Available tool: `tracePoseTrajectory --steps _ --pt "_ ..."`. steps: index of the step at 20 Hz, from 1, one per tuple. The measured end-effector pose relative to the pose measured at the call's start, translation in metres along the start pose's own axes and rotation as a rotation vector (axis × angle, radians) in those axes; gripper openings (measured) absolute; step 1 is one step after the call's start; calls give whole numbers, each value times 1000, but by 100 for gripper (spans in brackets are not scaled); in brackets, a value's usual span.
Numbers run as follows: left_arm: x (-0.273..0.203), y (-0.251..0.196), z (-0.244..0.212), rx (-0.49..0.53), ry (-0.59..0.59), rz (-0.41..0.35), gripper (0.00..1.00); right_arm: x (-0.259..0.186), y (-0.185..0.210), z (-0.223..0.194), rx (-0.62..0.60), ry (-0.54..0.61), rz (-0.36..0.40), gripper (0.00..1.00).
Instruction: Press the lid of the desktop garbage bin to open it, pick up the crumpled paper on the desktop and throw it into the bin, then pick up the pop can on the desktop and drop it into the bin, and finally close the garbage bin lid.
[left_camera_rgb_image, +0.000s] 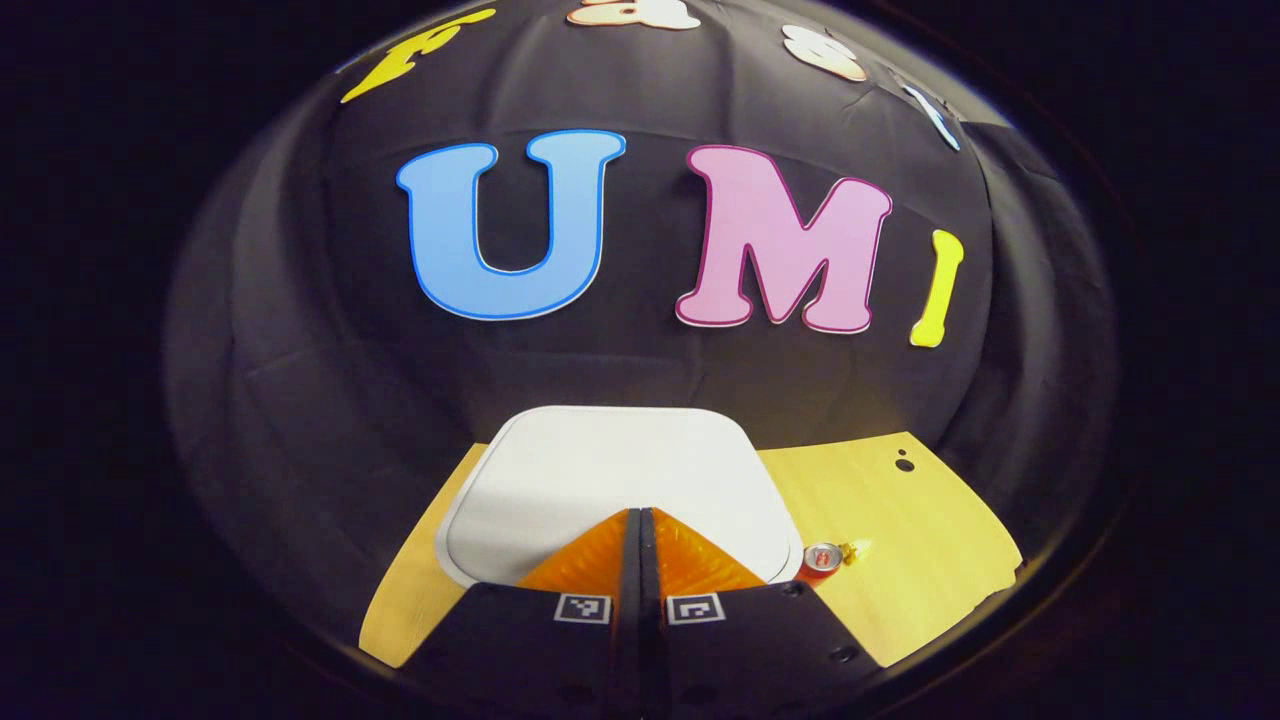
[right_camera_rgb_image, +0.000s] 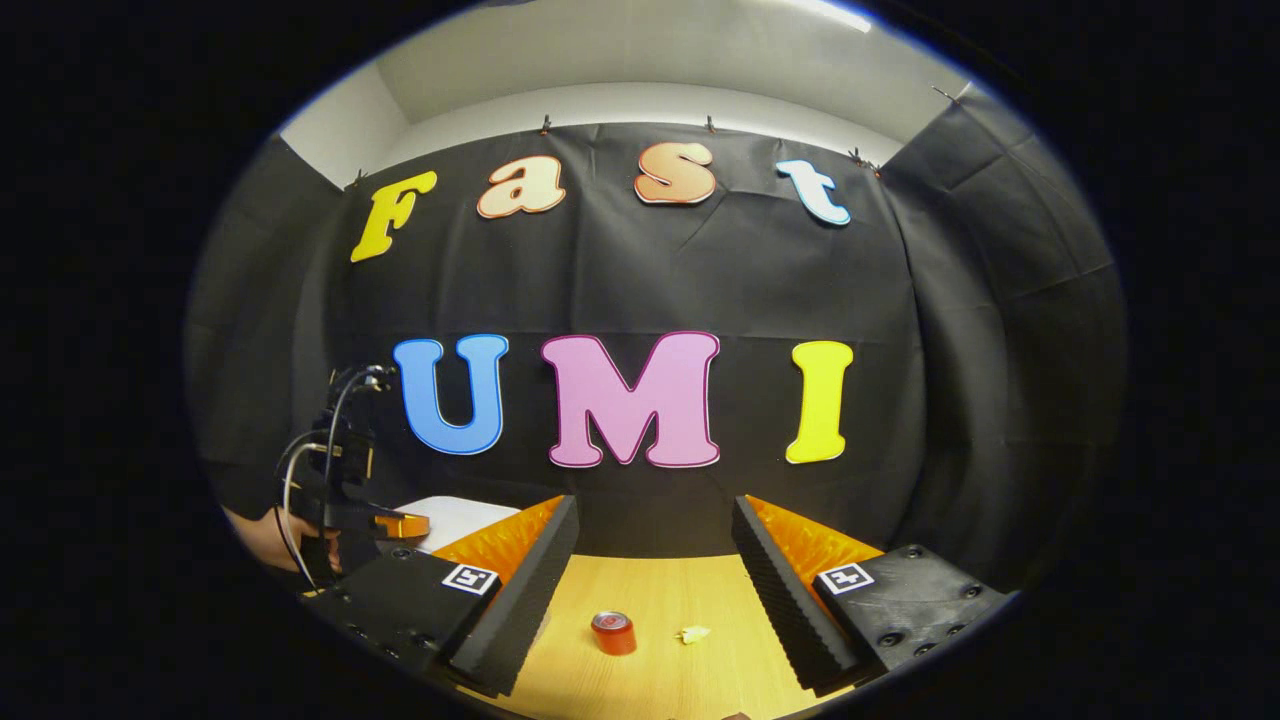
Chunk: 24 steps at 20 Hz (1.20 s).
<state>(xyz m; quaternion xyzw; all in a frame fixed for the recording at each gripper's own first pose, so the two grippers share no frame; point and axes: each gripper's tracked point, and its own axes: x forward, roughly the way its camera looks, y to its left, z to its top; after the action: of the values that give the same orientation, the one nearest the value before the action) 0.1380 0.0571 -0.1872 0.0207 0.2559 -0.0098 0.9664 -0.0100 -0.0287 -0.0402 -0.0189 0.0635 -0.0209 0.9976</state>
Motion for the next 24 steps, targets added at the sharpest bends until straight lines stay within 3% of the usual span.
tracePoseTrajectory --steps 3,4,5,9,14,17,24 --pt "0 1 -3 56 6 0 6 -1 -2 1 21 -5 -1 99" --pt "0 2 -6 82 1 -7 6 -1 -2 -1 23 -1 -1 87" --pt "0 1 -7 97 -12 -12 6 -1 -2 -3 22 4 -4 99" --pt "0 1 -11 120 -5 -13 7 0 -5 -11 -14 23 -15 99" --pt "-1 1 -6 50 -35 -59 7 2 -4 -16 -20 37 -20 100" --pt "-4 2 4 96 -58 -55 6 1 -5 -8 -36 13 -29 100" --pt "-41 -12 89 62 -275 -65 6 9 -13 0 -62 -9 -54 99"
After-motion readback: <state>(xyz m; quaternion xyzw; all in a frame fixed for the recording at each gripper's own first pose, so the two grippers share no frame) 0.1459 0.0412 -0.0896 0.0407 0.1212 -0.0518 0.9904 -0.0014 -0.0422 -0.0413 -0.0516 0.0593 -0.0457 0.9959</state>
